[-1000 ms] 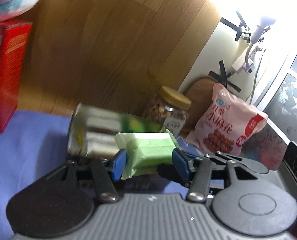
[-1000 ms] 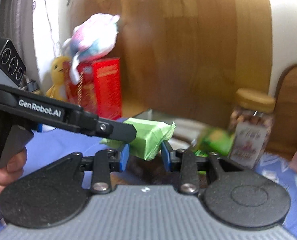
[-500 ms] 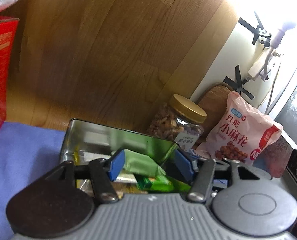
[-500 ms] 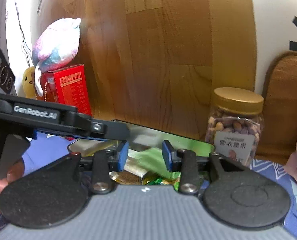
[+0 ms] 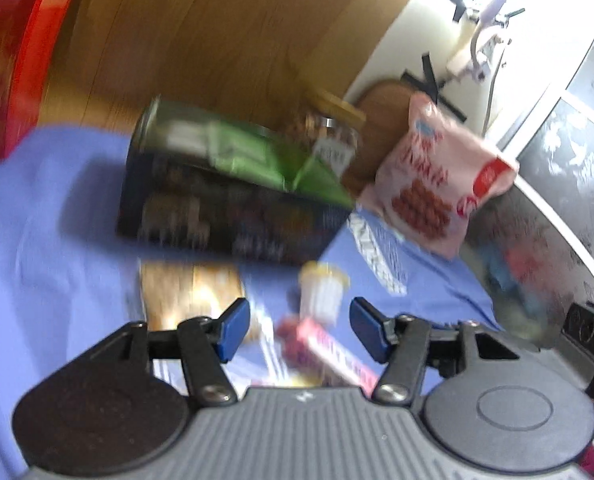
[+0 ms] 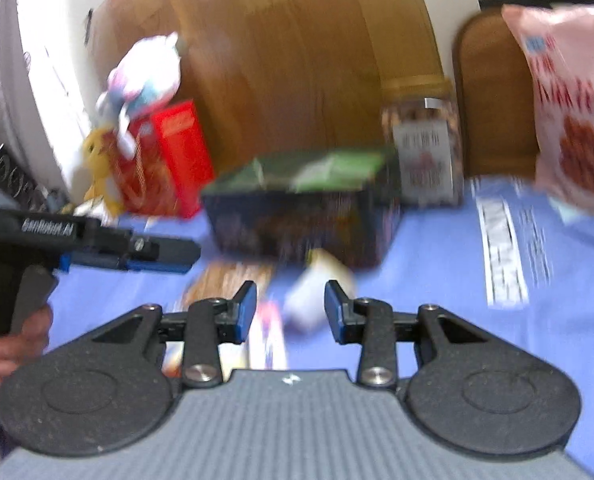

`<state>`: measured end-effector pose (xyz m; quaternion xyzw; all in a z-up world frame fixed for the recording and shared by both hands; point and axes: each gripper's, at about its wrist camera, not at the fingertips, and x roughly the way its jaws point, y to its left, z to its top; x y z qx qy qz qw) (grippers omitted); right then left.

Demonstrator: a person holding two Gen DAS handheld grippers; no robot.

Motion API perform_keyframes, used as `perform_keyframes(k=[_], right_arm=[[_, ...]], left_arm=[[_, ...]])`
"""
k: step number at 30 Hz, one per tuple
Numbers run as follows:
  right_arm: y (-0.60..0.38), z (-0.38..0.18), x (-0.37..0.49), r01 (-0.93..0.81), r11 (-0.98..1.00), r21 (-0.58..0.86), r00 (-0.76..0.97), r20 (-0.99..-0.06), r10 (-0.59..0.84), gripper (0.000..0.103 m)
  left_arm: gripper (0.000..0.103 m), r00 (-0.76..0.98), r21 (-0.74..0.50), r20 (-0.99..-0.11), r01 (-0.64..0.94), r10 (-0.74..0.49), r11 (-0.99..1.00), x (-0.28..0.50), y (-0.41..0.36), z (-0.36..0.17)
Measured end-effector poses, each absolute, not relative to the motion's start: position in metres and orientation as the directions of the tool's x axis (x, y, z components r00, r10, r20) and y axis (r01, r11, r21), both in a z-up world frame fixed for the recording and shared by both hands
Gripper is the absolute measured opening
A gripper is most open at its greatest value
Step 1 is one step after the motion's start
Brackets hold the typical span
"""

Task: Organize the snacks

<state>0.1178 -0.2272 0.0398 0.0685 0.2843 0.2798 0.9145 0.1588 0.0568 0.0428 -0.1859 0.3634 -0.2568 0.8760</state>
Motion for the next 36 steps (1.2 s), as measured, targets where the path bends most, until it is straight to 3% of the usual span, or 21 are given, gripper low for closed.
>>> perform_keyframes(k=[6,8,9,17,22,36], right_arm=[[-0.222,0.016,0.081,-0.487,0.837,0.250,0.641,-0.549,0.537,0.040],[-0.218,0.012,0.077,-0.481,0.853,0.201,0.649,-0.573,0.501,0.035],[-0.218,0.012,0.074,-0.479,0.861,0.172,0.663,-0.572,0.483,0.028],[-0.239,0.012,0.062,-0.439,0.894,0.088,0.715,-0.568,0.407,0.032],[-0.255,0.010,0.066,-0.403,0.907,0.123,0.729,-0.555,0.400,0.033],[-0.241,0.014,0.064,-0.418,0.907,0.050,0.712,-0.603,0.361,0.032]], left_arm=[[0.060,0.576,-0.525,-0.561,0.306,-0.594,0.794,0.160,0.043,0.036],[0.063,0.588,-0.494,-0.567,0.316,-0.576,0.810,0.170,0.031,0.038],[0.063,0.591,-0.483,-0.568,0.325,-0.574,0.813,0.176,0.026,0.039],[0.058,0.506,-0.475,-0.619,0.368,-0.601,0.799,0.197,-0.015,0.019],[0.058,0.479,-0.462,-0.641,0.384,-0.600,0.800,0.180,-0.025,0.013],[0.054,0.502,-0.440,-0.661,0.343,-0.558,0.830,0.168,-0.023,0.015]])
